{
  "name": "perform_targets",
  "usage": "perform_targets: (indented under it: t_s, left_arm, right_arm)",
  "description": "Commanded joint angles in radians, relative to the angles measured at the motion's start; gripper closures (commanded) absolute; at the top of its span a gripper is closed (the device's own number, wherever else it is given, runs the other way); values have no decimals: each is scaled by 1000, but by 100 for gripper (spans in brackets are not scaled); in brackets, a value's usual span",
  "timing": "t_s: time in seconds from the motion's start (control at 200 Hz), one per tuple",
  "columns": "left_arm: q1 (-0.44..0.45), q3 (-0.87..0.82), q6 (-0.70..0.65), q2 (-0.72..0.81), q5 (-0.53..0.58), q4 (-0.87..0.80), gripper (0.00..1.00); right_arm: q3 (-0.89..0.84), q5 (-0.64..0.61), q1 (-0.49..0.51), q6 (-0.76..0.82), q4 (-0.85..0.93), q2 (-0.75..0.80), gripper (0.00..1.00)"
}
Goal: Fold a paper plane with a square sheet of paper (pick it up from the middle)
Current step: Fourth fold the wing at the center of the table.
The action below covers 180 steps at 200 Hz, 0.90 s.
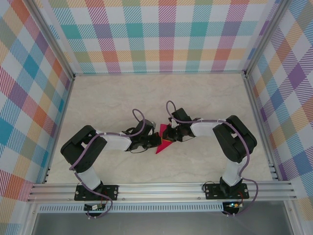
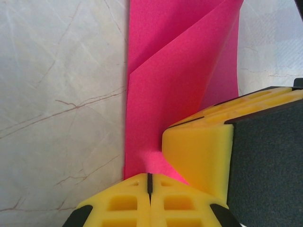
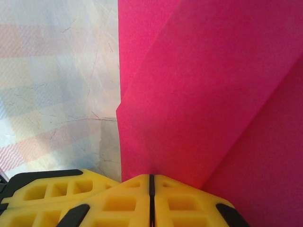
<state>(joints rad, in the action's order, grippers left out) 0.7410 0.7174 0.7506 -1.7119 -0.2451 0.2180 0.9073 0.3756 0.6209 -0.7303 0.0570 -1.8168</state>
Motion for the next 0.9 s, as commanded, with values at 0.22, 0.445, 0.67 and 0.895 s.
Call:
perform_targets:
  t_s: [0.22, 0.445, 0.67, 0.895]
  left_arm:
    - [-7, -29, -26, -20, 24, -154, 100]
    - [-7, -24, -25, -22, 13, -154, 100]
    - [-6, -16, -27, -25, 13, -156, 100]
    - [-7, -12, -26, -23, 22, -175, 100]
  right_arm:
    - [27, -36, -69, 61, 25, -24, 91]
    - [26, -27, -89, 79, -9, -6, 90]
    - [8, 36, -38, 67, -107, 8, 89]
    - [24, 61, -39, 76, -102, -41, 89]
